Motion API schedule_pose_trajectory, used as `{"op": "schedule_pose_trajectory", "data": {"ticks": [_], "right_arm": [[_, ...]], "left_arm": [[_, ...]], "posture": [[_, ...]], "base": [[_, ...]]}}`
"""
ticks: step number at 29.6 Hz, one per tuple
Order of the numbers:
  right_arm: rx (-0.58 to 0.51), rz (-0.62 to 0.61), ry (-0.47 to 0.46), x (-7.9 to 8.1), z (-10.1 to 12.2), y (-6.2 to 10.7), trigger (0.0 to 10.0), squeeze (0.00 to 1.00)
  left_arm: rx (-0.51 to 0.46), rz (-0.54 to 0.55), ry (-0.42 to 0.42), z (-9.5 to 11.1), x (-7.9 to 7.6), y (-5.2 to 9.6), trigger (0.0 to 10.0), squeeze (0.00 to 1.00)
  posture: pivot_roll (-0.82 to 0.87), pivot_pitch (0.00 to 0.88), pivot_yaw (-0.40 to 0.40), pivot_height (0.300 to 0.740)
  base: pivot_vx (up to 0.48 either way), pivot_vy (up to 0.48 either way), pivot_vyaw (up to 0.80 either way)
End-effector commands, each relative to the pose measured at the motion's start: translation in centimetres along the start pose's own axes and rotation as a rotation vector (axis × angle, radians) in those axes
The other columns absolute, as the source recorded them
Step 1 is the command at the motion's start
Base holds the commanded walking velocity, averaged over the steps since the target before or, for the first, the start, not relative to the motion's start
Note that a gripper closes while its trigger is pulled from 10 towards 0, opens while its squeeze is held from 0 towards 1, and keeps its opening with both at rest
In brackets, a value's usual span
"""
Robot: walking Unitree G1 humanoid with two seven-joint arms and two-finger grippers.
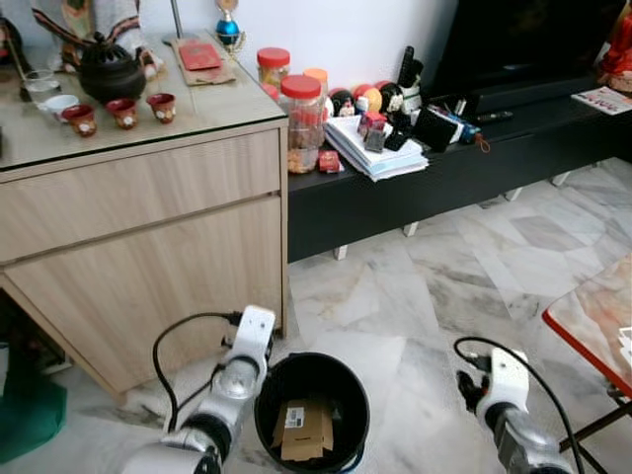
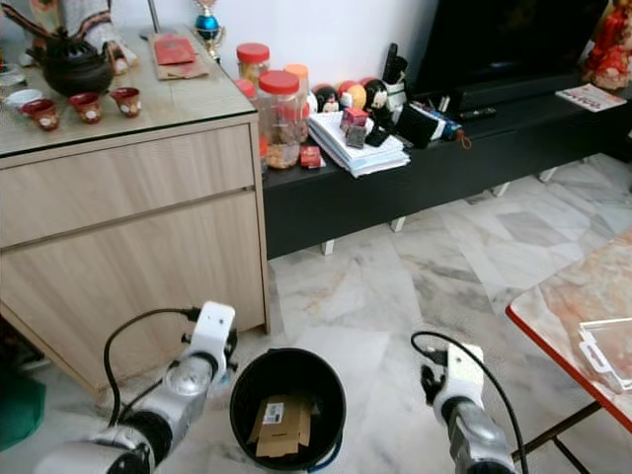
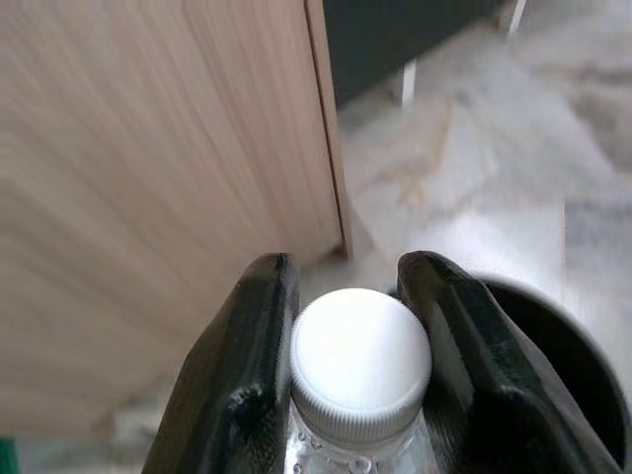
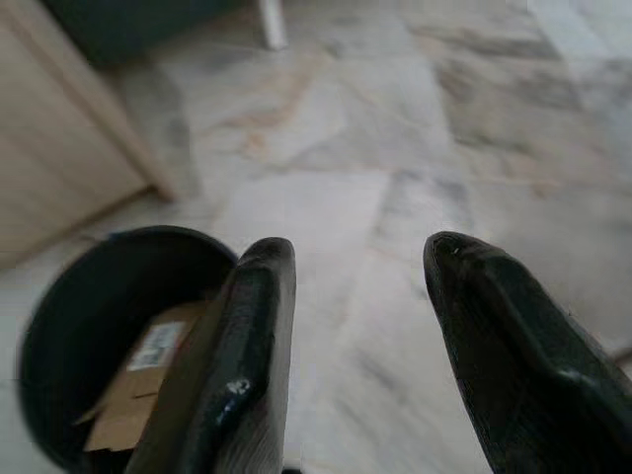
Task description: Picking trash to rubbish bin
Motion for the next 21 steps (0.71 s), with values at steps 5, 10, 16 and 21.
{"op": "schedule_pose_trajectory", "data": {"ticks": [5,10,16,21], "right_arm": [[-0.026,0.197,0.043,3.3,2.2,-0.8,10.0,0.0],[-0.04,0.306,0.089,5.4,3.0,-1.0,10.0,0.0],[-0.036,0.43,0.122,7.3,3.2,-0.9,10.0,0.0],[-0.007,0.502,0.153,8.6,2.8,-0.8,10.0,0.0]], "left_arm": [[-0.152,-0.09,0.037,3.8,-1.1,-0.6,10.0,0.0],[-0.237,-0.174,0.029,5.8,-2.4,-0.6,10.0,0.0],[-0.288,-0.237,0.034,7.0,-3.5,-0.4,10.0,0.0],[-0.334,-0.346,0.036,8.2,-5.3,-0.1,10.0,0.0]], "posture": [[-0.1,0.057,-0.086,0.74],[-0.1,0.051,-0.092,0.74],[-0.1,0.051,-0.086,0.74],[-0.11,0.069,-0.085,0.74]], "base": [[0.0,0.0,0.0],[0.0,0.0,0.0],[0.0,0.0,0.0],[0.0,0.0,0.0]]}}
Point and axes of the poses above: a point about 5 cm out from each wrist's last joint towards the gripper, its own y axis pointing back from the gripper into the wrist, its own z axis along the axis of the wrist's last joint, x = y × z, the point moved 2 cm from there along -y, pointing out of the wrist towards the gripper, and after that the axes turned 12 degrees about -y, right-handed, at the moved point
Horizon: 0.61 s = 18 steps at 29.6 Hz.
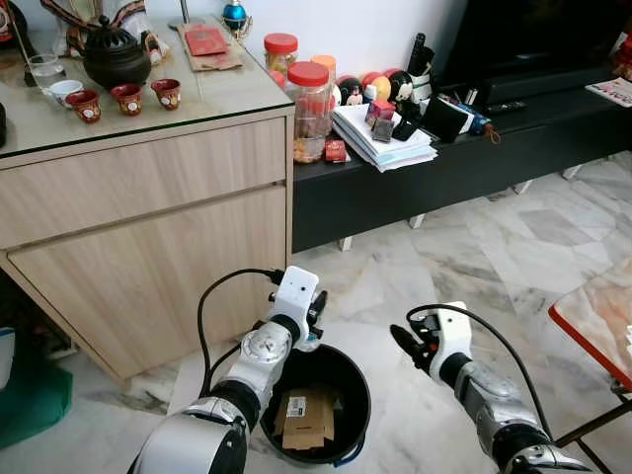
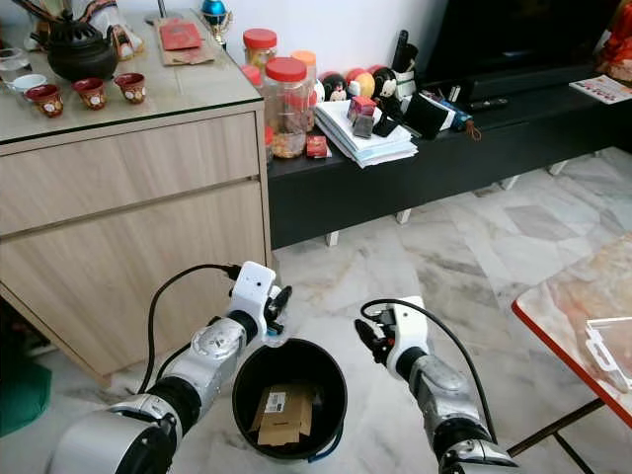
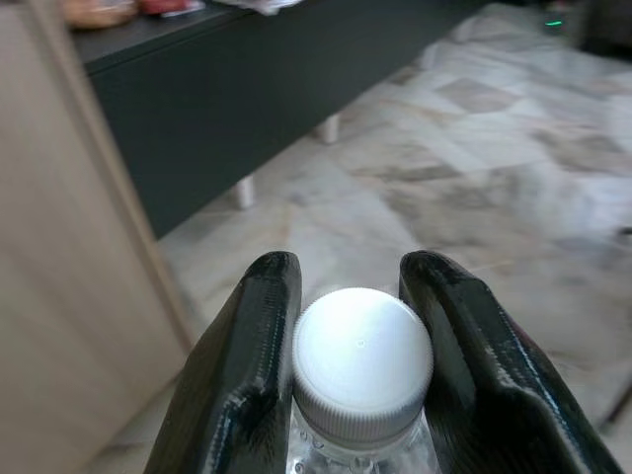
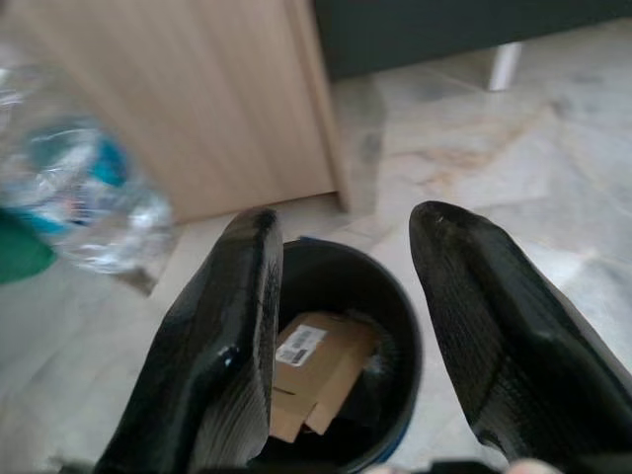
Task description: Picking trash to rubbish bin
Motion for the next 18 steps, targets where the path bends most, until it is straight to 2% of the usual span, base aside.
{"op": "schedule_pose_trajectory", "data": {"ticks": [1,7,11,12,13,14,18], "right_arm": [[0.006,0.008,0.02,0.2,0.3,-0.2,10.0,0.0],[-0.005,0.03,0.006,0.7,0.1,-0.2,10.0,0.0],[-0.004,0.027,0.009,0.4,0.0,-0.1,10.0,0.0],[-0.004,0.018,0.012,0.3,0.0,0.0,10.0,0.0],[-0.004,0.018,0.012,0.3,0.0,0.0,10.0,0.0],[-0.003,0.0,0.009,0.1,-0.1,0.1,10.0,0.0],[-0.006,-0.006,0.006,0.0,0.0,0.1,10.0,0.0]], "left_arm": [[-0.052,-0.069,-0.009,1.5,-1.4,-0.6,10.0,0.0],[-0.06,-0.096,-0.016,1.7,-2.4,-0.7,10.0,0.0],[-0.059,-0.101,-0.017,1.7,-2.4,-0.7,10.0,0.0],[-0.058,-0.102,-0.019,1.7,-2.4,-0.8,10.0,0.2],[-0.058,-0.102,-0.019,1.7,-2.4,-0.8,10.0,0.2],[-0.055,-0.1,-0.023,1.8,-2.3,-0.8,10.0,1.0],[-0.056,-0.095,-0.023,1.9,-2.1,-0.9,10.0,1.0]], "posture": [[-0.1,0.076,-0.085,0.74],[-0.11,0.082,-0.079,0.74],[-0.11,0.09,-0.081,0.74],[-0.11,0.09,-0.081,0.74],[-0.11,0.09,-0.081,0.74],[-0.11,0.09,-0.081,0.74],[-0.11,0.099,-0.081,0.74]], "base": [[0.0,0.0,0.0],[0.0,0.0,0.0],[0.0,0.0,0.0],[0.0,0.0,0.0],[0.0,0.0,0.0],[0.0,0.0,0.0],[0.0,0.0,0.0]]}}
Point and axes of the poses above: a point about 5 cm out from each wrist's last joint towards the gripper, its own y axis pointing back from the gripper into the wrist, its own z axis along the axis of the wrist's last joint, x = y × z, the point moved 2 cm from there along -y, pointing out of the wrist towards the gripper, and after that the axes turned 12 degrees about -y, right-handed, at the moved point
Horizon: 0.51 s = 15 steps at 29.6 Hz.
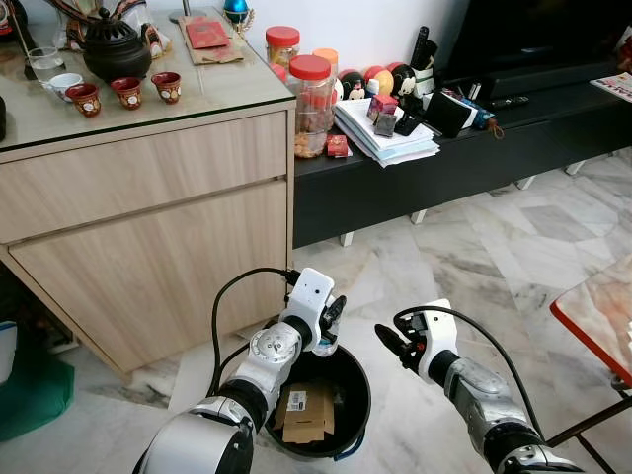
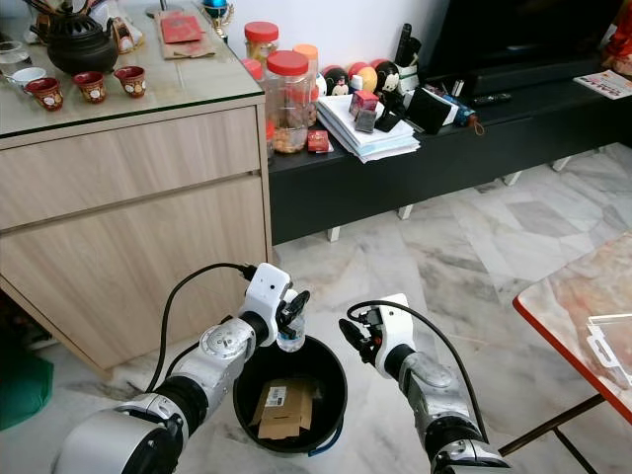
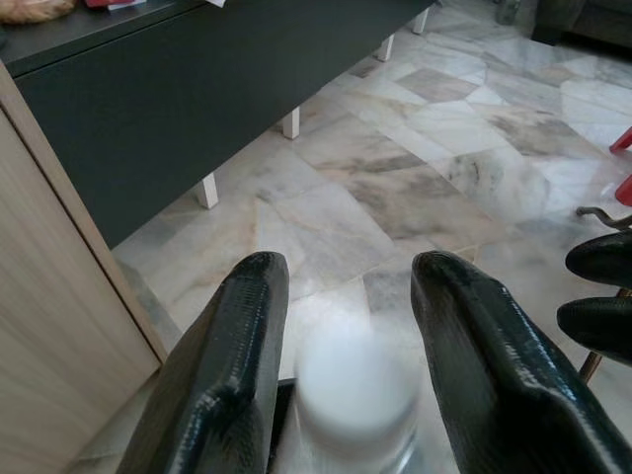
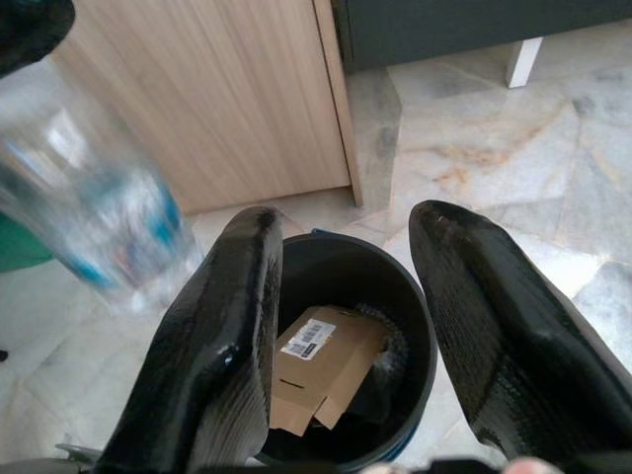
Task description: Picking trash to rubbish bin
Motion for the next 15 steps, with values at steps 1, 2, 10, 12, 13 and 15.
{"op": "schedule_pose_trajectory", "data": {"ticks": [1,2,10,12,13,15], "right_arm": [[0.001,-0.019,-0.008,-0.5,-0.2,0.3,10.0,0.0],[-0.001,-0.02,-0.01,-0.5,-0.2,0.3,10.0,0.0],[-0.004,-0.03,-0.012,-0.5,-0.2,0.3,10.0,0.0],[-0.008,-0.072,-0.021,-1.2,-0.3,0.7,10.0,0.0],[-0.01,-0.081,-0.023,-1.3,-0.3,0.7,10.0,0.0],[-0.021,-0.141,-0.031,-2.2,-0.4,1.2,10.0,0.0]], "left_arm": [[-0.036,-0.036,-0.002,1.5,-1.2,-0.8,10.0,1.0],[-0.038,-0.036,-0.003,1.6,-1.2,-0.9,10.0,1.0],[-0.038,-0.036,-0.01,1.6,-1.1,-0.9,10.0,1.0],[-0.014,-0.024,-0.022,0.7,-1.0,-0.5,10.0,0.0],[-0.007,-0.021,-0.024,0.5,-1.0,-0.4,10.0,0.0],[0.038,0.001,-0.023,-1.0,-0.7,0.4,10.0,0.0]], "posture": [[-0.11,0.099,-0.081,0.74],[-0.11,0.099,-0.081,0.74],[-0.11,0.111,-0.082,0.74],[-0.1,0.118,-0.084,0.74],[-0.1,0.118,-0.084,0.74],[-0.1,0.121,-0.085,0.74]], "base": [[0.0,0.0,0.0],[0.0,0.0,0.0],[0.0,0.0,0.0],[0.0,0.0,0.0],[0.0,0.0,0.0],[0.0,0.0,0.0]]}}
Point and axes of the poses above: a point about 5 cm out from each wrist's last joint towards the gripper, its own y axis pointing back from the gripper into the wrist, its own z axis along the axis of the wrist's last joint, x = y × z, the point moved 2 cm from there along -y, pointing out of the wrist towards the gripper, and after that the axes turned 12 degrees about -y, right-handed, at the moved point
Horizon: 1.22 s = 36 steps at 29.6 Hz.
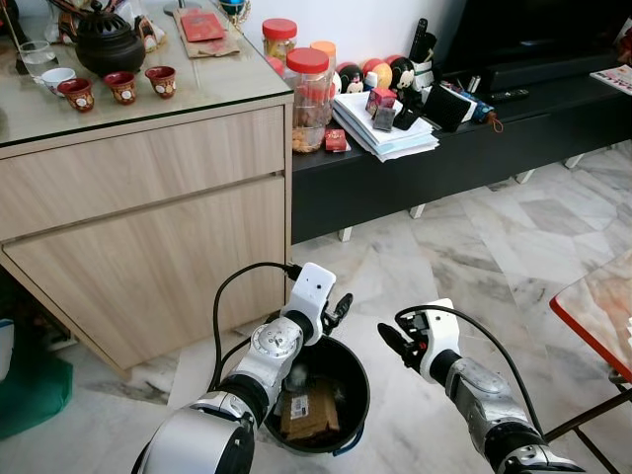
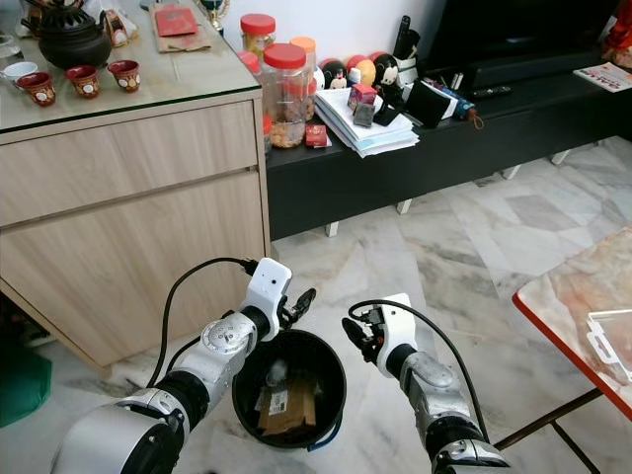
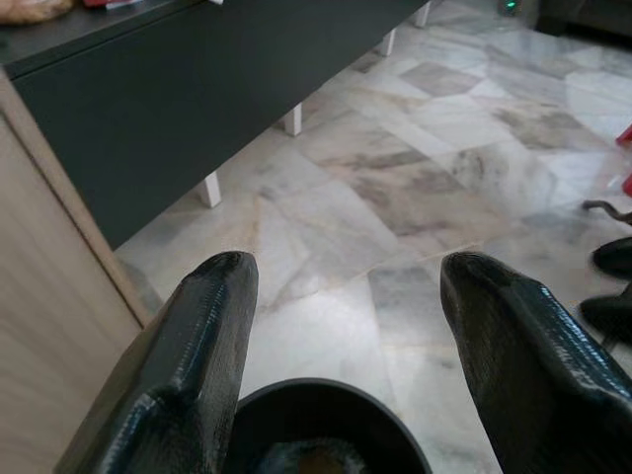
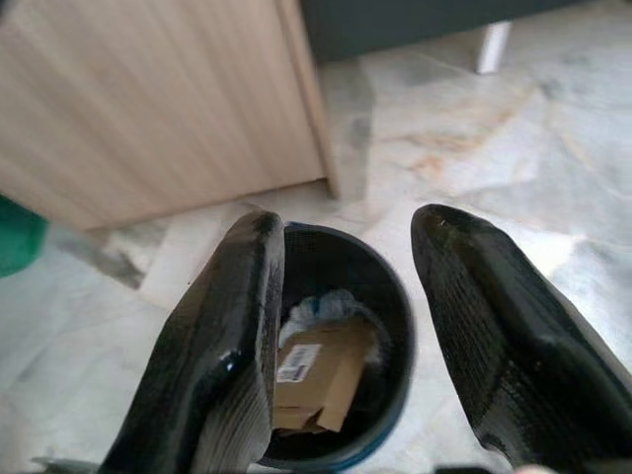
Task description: Picking trash to rubbish bin
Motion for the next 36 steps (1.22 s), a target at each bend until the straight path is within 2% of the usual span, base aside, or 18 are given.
{"op": "schedule_pose_trajectory", "data": {"ticks": [1,5,6,7,8,10,11,12,13,15,16,17,18,23,24,30,36], "right_arm": [[-0.009,-0.089,-0.028,-1.6,-0.5,0.9,10.0,0.0],[-0.002,-0.233,-0.05,-3.6,-1.2,1.9,10.0,0.0],[0.007,-0.321,-0.066,-4.8,-1.8,2.7,10.0,0.0],[0.007,-0.321,-0.066,-4.8,-1.8,2.7,10.0,0.0],[0.011,-0.402,-0.085,-5.9,-2.4,3.6,10.0,0.0],[0.024,-0.473,-0.11,-6.9,-3.5,4.6,10.0,0.0],[0.028,-0.484,-0.118,-7.1,-3.7,4.9,10.0,0.0],[0.043,-0.521,-0.126,-7.5,-4.7,5.6,10.0,0.0],[0.043,-0.521,-0.126,-7.5,-4.7,5.6,10.0,0.0],[0.062,-0.554,-0.13,-7.9,-5.6,6.2,10.0,0.0],[0.076,-0.574,-0.14,-8.1,-6.3,6.7,10.0,0.0],[0.11,-0.614,-0.155,-8.4,-7.7,7.7,10.0,0.0],[0.11,-0.614,-0.155,-8.4,-7.7,7.7,10.0,0.0],[0.182,-0.69,-0.201,-8.7,-10.7,9.6,10.0,0.0],[0.219,-0.725,-0.224,-8.8,-12.0,10.6,10.0,0.0],[0.241,-0.751,-0.262,-8.5,-13.5,11.5,10.0,0.0],[0.21,-0.762,-0.272,-8.8,-13.0,11.4,10.0,0.0]], "left_arm": [[0.057,-0.001,0.002,-1.9,-0.8,0.8,10.0,0.0],[0.169,0.069,0.021,-5.0,0.1,2.5,10.0,0.0],[0.229,0.098,0.027,-6.7,0.5,3.6,10.0,0.0],[0.229,0.098,0.027,-6.7,0.5,3.6,10.0,0.0],[0.312,0.138,0.03,-8.7,0.9,4.9,10.0,0.0],[0.413,0.192,0.055,-11.0,1.2,6.8,10.0,0.0],[0.441,0.206,0.06,-11.7,1.3,7.3,10.0,0.0],[0.504,0.234,0.084,-13.2,1.2,8.8,10.0,0.0],[0.504,0.234,0.084,-13.2,1.2,8.8,10.0,0.0],[0.558,0.243,0.088,-14.5,0.8,10.1,10.0,0.0],[0.589,0.241,0.083,-15.3,0.5,10.9,10.0,0.0],[0.641,0.242,0.087,-16.5,-0.1,12.3,10.0,0.0],[0.641,0.242,0.087,-16.5,-0.1,12.3,10.0,0.0],[0.762,0.306,0.163,-18.7,-1.0,15.1,10.0,0.0],[0.797,0.34,0.194,-19.3,-1.2,15.9,10.0,0.0],[0.797,0.357,0.218,-19.5,-1.5,16.3,10.0,0.0],[0.771,0.349,0.228,-19.2,-1.7,15.8,10.0,0.0]], "posture": [[-0.1,0.121,-0.085,0.74],[-0.1,0.127,-0.087,0.74],[-0.09,0.129,-0.09,0.74],[-0.09,0.129,-0.09,0.74],[-0.09,0.128,-0.09,0.74],[-0.08,0.125,-0.092,0.74],[-0.08,0.125,-0.092,0.74],[-0.09,0.119,-0.093,0.74],[-0.09,0.119,-0.093,0.74],[-0.09,0.11,-0.089,0.74],[-0.09,0.106,-0.088,0.74],[-0.09,0.1,-0.087,0.74],[-0.09,0.1,-0.087,0.74],[-0.09,0.086,-0.085,0.74],[-0.09,0.086,-0.085,0.74],[-0.08,0.07,-0.083,0.74],[-0.08,0.051,-0.077,0.74]], "base": [[0.0,0.0,0.0],[0.0,0.0,0.0],[0.0,0.0,0.0],[0.0,0.0,0.0],[0.0,0.0,0.0],[0.0,0.0,0.0],[0.0,0.0,0.0],[0.0,0.0,0.0],[0.0,0.0,0.0],[0.0,0.0,0.0],[0.0,0.0,0.0],[0.0,0.0,0.0],[0.0,0.0,0.0],[0.0,0.0,0.0],[0.0,0.0,0.0],[0.0,0.0,0.0],[0.0,0.0,0.0]]}}
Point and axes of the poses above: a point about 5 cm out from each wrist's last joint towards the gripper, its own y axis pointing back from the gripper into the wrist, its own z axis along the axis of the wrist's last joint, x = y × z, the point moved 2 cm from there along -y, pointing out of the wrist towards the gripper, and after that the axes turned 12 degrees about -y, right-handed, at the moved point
